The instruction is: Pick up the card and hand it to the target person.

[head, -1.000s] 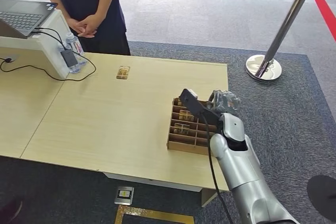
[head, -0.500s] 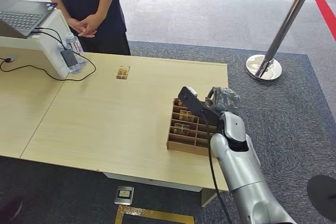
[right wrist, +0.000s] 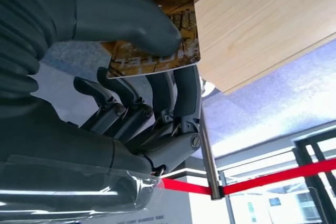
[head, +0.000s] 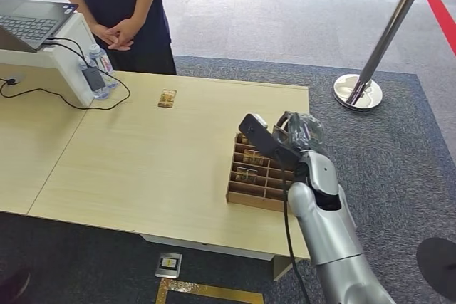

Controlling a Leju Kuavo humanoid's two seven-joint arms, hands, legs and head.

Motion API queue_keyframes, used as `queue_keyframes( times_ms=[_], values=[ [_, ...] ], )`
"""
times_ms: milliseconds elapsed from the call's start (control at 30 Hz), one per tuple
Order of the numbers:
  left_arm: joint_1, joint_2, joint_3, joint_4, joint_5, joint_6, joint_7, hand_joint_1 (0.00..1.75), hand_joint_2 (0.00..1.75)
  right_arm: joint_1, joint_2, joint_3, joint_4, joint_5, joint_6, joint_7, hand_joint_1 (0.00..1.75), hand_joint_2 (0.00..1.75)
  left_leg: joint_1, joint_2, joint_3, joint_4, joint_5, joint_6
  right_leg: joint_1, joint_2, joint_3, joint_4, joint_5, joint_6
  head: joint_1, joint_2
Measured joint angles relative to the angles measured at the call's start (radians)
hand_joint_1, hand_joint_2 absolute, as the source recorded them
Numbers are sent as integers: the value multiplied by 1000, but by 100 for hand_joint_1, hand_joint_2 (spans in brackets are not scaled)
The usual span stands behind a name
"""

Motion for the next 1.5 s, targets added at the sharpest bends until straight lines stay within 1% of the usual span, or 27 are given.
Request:
queue_keyframes(
  times_ms=[100, 233, 400, 500, 733, 900, 1033, 1267, 1500],
  values=[
    [0, 0, 0, 0, -3, 0, 0, 0, 0, 3, 0, 15, -29, -67, 27, -53, 171, 175, 0, 0, 0, 0, 0, 0, 0, 0, 0, 0, 0, 0, 0, 0],
    [0, 1, 0, 0, -10, -4, -2, 0, 0, 4, 0, 39, -56, -166, 71, -120, 168, 175, 0, 0, 0, 0, 0, 0, 0, 0, 0, 0, 0, 0, 0, 0],
    [-1, 1, -3, 0, -25, -12, -2, 0, 0, -14, 6, 68, -42, -253, 109, -161, 162, 175, 0, 0, -1, 0, 0, 0, 0, 0, 0, 0, 0, 0, 0, 0],
    [-2, 2, -5, 0, -31, -14, -2, 0, 0, -47, 20, 87, 6, -271, 107, -161, 161, 175, 0, 0, -1, 0, 0, 0, 0, 0, 0, 0, 0, 0, 0, 0],
    [-3, 2, -8, 0, -37, -15, -3, 0, 0, -119, 63, 117, 154, -275, 74, -144, 166, 175, 0, 0, -1, 0, 0, 0, 0, 0, 0, 0, 0, 0, 0, 0],
    [-4, 2, -9, 0, -41, -16, -1, 0, 0, -185, 101, 130, 275, -276, 44, -137, 166, 175, 0, 0, -1, 0, 0, 0, 0, 0, 0, 0, 0, 0, 0, 0],
    [-5, 1, -10, 0, -42, -16, -1, 0, 0, -222, 123, 136, 344, -287, 27, -145, 164, 175, 0, 0, -1, 0, 0, 0, 0, 0, 0, 0, 0, 0, 0, 0],
    [-5, 1, -17, 0, -48, -16, 1, 0, 0, -267, 150, 142, 398, -319, 11, -157, 166, 175, 0, 0, -1, 0, 0, 0, 0, 0, -1, 0, 0, 0, 0, 0],
    [-6, 1, -26, 0, -51, -15, 8, 0, 0, -306, 159, 189, 402, -401, 1, -152, 159, 175, 0, 0, -1, 0, 0, 0, 0, 0, -1, 0, 0, 0, 0, 0]
  ],
)
